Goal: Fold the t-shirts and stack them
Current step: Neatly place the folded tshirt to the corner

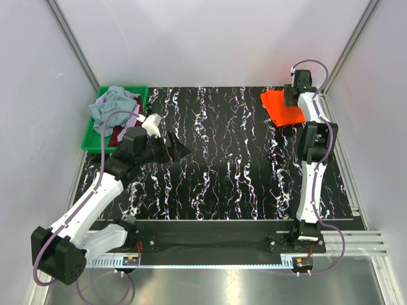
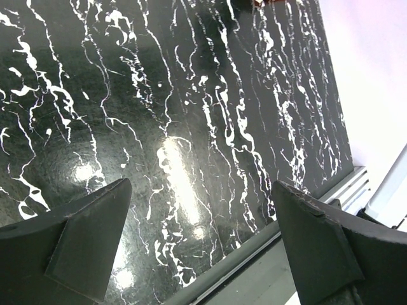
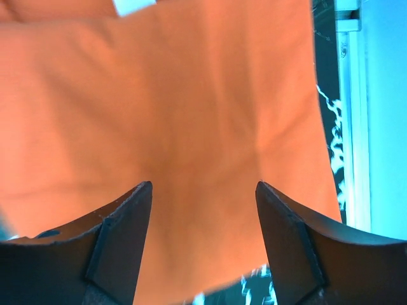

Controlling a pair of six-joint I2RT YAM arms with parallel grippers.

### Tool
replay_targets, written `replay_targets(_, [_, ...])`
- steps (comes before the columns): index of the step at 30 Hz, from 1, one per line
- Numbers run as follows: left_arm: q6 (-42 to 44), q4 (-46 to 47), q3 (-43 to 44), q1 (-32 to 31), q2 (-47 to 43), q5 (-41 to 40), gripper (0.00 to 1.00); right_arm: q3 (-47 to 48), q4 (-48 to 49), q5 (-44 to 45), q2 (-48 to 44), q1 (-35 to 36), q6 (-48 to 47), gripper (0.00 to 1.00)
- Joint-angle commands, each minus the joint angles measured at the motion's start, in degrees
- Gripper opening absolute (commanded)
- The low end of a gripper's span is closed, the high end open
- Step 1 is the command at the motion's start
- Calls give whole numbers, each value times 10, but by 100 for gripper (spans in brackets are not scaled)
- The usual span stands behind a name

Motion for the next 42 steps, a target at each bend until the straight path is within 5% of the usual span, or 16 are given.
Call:
replay_targets(1, [-2, 15, 17, -2, -33, 5, 99, -36, 55, -33, -122, 15, 62, 73])
replay_targets(6, [-7, 8, 9, -3, -62, 5, 99, -136, 88, -83, -191, 45, 86, 67])
replay_targets(11, [-26, 8, 1, -4, -85, 16, 99, -162, 79, -118, -189, 88, 87, 28])
replay_targets(17, [-26, -8, -6, -4, -109, 6, 99, -153, 107, -129, -142, 116, 87, 0])
replay_targets(24, [-24, -5, 1, -4, -88, -1, 99, -80, 111, -134, -48, 116, 107, 0])
replay_targets(33, [-11, -14, 17, -4, -69, -13, 99, 112, -6, -92, 71, 114, 83, 0])
replay_targets(42, [2, -24, 29, -4, -66, -16, 99, 103, -2, -45, 79, 97, 74, 0])
